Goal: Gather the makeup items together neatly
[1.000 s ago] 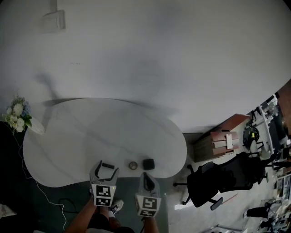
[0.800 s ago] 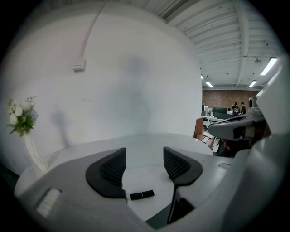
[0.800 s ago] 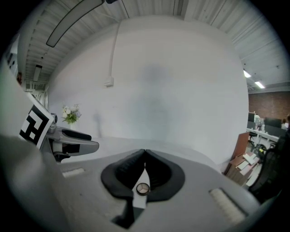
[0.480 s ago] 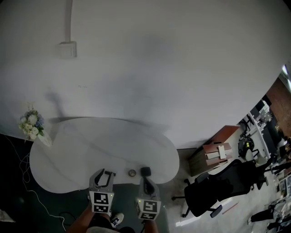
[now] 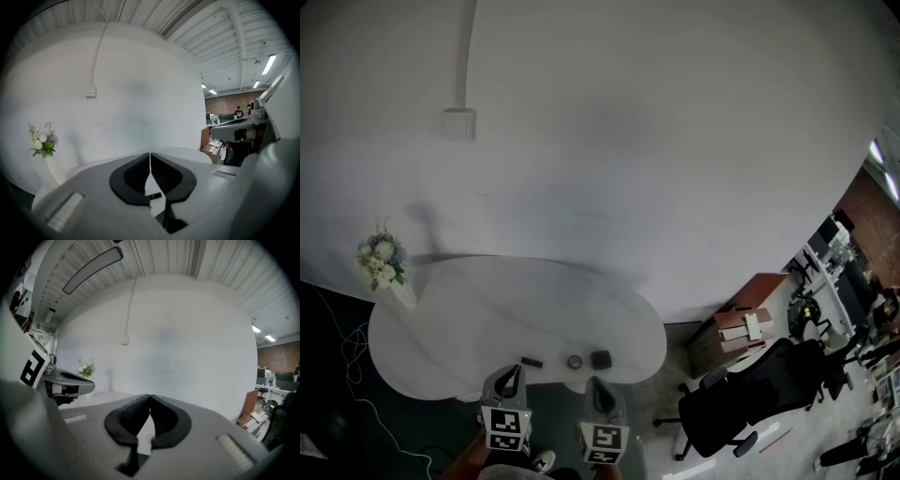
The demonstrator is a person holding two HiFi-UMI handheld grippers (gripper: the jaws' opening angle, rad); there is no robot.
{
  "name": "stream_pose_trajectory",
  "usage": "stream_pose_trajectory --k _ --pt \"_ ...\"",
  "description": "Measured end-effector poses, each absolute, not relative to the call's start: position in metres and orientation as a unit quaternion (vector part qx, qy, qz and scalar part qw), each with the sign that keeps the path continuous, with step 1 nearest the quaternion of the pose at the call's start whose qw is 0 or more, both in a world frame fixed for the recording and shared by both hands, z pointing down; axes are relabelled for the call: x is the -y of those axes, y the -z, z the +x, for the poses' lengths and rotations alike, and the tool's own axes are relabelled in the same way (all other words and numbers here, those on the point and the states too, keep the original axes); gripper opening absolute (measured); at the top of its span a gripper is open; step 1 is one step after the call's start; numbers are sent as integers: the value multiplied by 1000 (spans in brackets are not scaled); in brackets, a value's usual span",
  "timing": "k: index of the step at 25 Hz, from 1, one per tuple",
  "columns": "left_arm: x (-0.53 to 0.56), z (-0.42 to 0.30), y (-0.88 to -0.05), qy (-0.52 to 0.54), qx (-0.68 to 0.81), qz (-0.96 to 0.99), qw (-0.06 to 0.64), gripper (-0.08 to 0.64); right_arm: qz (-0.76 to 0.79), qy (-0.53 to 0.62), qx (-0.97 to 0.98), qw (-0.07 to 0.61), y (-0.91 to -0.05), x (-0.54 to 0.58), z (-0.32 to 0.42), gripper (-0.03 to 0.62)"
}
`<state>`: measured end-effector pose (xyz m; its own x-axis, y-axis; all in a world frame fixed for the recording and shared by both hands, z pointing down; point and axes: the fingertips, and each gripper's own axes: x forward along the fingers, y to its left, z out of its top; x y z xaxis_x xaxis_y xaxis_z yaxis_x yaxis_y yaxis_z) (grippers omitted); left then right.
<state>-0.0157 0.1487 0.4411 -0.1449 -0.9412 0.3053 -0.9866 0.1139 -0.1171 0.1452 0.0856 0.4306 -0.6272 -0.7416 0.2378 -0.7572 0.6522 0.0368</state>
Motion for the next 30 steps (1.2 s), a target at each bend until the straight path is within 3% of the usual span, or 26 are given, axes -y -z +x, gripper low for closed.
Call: stream_pose_trajectory --k 30 --pt "-158 0 -431 -141 737 657 70 11 424 -28 898 116 -429 -100 159 5"
